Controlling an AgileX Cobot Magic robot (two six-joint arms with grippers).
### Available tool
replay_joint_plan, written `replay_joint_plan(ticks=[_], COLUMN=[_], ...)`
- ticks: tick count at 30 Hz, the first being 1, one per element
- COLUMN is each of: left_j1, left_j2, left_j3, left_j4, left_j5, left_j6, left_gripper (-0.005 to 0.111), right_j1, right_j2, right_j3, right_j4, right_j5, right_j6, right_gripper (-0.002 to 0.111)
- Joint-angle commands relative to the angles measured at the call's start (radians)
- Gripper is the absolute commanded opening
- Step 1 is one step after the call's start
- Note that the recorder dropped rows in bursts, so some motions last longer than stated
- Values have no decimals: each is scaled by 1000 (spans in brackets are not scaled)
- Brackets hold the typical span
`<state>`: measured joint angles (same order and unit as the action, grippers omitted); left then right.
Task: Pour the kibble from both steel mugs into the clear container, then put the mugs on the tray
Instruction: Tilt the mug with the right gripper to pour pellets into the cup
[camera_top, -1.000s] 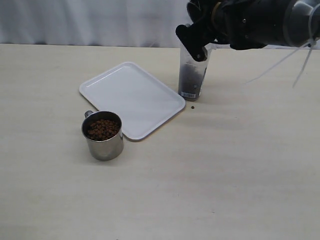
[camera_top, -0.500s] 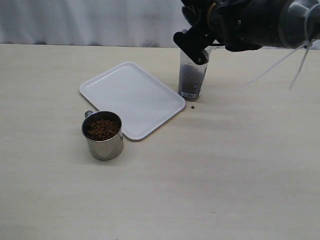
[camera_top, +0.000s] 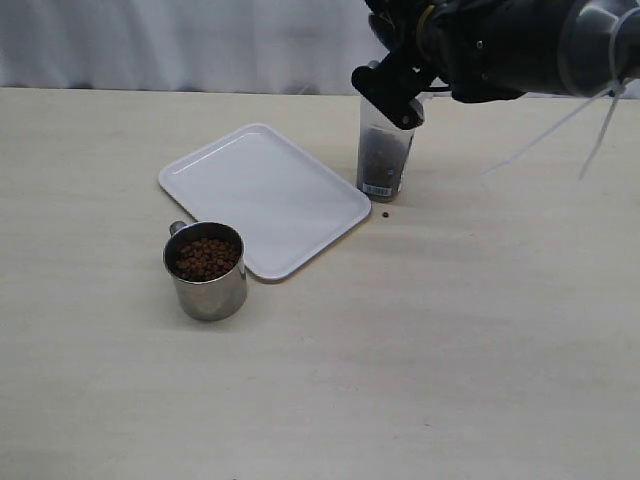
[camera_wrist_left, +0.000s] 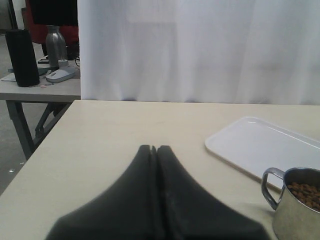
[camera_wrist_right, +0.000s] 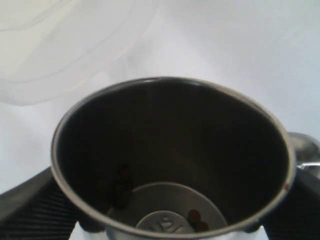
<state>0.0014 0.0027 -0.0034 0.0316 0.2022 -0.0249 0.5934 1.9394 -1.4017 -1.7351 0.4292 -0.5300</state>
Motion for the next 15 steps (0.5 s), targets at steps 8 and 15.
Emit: replay_joint_plan(ticks=[8,15], left_j1=[3,3], left_j2=[-3,-3], left_j3=[3,3], left_j4=[6,6], left_j5=[-6,-6], left_j6=[-4,-4], left_gripper=[0,0], right_j1=[2,27], right_j2=[12,16], right_j3=[-6,-6], right_j4=[-9,-9], right_j5=[89,76], right_j6=[-34,-39], right_gripper=[5,5])
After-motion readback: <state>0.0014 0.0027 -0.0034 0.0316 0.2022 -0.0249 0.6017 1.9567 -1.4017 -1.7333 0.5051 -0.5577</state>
